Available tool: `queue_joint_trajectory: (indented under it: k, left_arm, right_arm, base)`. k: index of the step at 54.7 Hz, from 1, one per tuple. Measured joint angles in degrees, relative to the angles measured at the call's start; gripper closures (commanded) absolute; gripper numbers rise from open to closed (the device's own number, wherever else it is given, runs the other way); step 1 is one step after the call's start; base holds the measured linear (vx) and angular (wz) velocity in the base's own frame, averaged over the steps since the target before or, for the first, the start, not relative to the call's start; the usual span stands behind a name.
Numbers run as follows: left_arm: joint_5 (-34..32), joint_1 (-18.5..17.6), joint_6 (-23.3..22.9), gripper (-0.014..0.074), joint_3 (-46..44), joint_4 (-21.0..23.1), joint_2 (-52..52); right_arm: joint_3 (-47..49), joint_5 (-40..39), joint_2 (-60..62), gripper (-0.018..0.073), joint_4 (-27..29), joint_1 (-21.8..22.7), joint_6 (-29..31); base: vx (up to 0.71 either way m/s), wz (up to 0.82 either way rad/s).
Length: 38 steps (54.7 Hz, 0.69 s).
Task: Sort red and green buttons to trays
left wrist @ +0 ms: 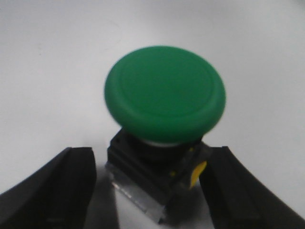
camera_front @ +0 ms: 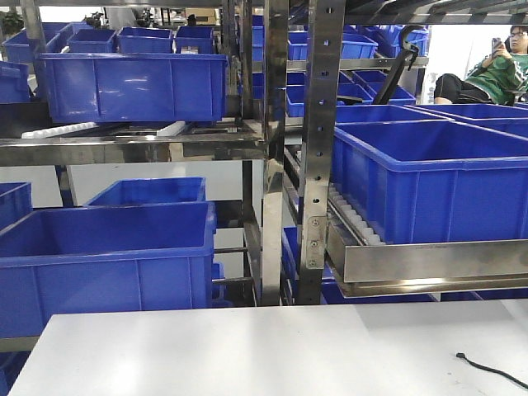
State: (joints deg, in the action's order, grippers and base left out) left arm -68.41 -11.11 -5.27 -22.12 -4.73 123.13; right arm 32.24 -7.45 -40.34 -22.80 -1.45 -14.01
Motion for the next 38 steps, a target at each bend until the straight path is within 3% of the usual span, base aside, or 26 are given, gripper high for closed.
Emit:
queue_joint_trajectory:
  k: [14, 26, 27, 38]
  left_arm:
    - [-0.4, 0.0, -0.2, 0.0604, -0.3, -1.1, 0.2]
    - [3.3, 0.0, -2.0, 0.0601, 1.1, -5.2, -4.7]
    - [6.5, 0.0, -5.0, 0.0599, 1.6, -6.0, -13.8]
    - [22.3, 0.0, -7.0, 0.0598, 1.7, -9.5, -29.9]
  right_arm:
    - [0.0, 0.1, 0.0, 0.0568, 0.0, 0.0, 0.0]
    - [0.0, 1.9, 0.0, 0.0568, -0.1, 0.0, 0.0]
    - [0.0, 4.3, 0.0, 0.0568, -0.1, 0.0, 0.0]
    - [0.0, 8.8, 0.0, 0.0568, -0.1, 0.0, 0.0]
  base:
    - [0.0, 0.0]
    - [0.0, 0.0]
    - [0.0, 0.0]
    - [0.0, 0.0]
